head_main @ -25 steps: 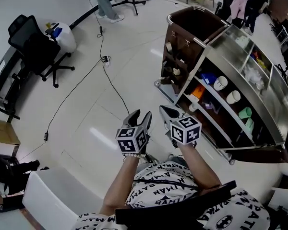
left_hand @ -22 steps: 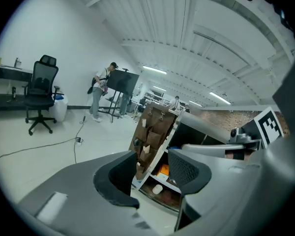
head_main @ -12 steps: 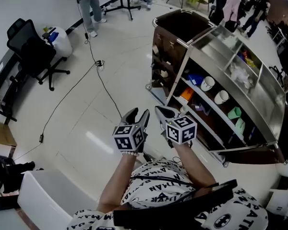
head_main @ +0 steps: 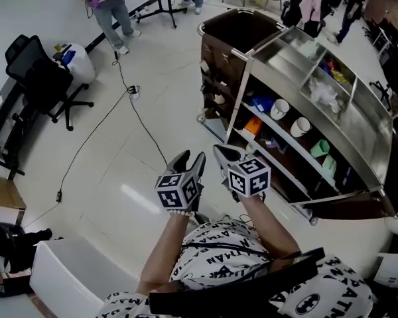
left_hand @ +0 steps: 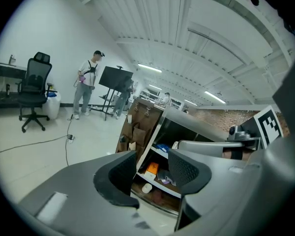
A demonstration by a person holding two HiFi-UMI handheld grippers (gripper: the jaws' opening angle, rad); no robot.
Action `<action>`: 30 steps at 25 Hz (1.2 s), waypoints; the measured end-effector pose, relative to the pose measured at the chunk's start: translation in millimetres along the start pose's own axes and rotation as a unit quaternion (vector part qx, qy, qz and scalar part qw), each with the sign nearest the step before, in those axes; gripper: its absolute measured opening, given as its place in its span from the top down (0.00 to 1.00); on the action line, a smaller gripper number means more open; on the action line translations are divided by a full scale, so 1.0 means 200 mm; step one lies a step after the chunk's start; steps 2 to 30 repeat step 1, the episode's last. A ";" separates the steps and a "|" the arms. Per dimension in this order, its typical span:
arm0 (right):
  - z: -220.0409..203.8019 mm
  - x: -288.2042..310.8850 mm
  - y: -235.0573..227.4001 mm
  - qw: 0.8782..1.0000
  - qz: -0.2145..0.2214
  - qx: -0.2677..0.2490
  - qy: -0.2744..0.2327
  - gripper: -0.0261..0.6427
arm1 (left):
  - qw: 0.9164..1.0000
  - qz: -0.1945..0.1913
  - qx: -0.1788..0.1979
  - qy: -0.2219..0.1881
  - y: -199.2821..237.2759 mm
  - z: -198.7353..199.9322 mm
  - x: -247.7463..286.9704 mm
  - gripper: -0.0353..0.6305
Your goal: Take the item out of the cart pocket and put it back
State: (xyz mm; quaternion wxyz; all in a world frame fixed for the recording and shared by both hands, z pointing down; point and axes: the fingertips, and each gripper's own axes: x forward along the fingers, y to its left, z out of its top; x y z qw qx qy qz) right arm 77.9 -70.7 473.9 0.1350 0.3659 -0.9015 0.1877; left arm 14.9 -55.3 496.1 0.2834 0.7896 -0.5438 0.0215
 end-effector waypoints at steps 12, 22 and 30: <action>0.00 -0.01 -0.01 1.000 0.000 0.000 0.001 0.94 | 1.000 0.001 -0.002 -0.001 -0.01 -0.01 0.00 0.63; 0.00 -0.01 -0.01 1.000 0.000 0.000 0.001 0.94 | 1.000 0.001 -0.002 -0.001 -0.01 -0.01 0.00 0.63; 0.00 -0.01 -0.01 1.000 0.000 0.000 0.001 0.94 | 1.000 0.001 -0.002 -0.001 -0.01 -0.01 0.00 0.63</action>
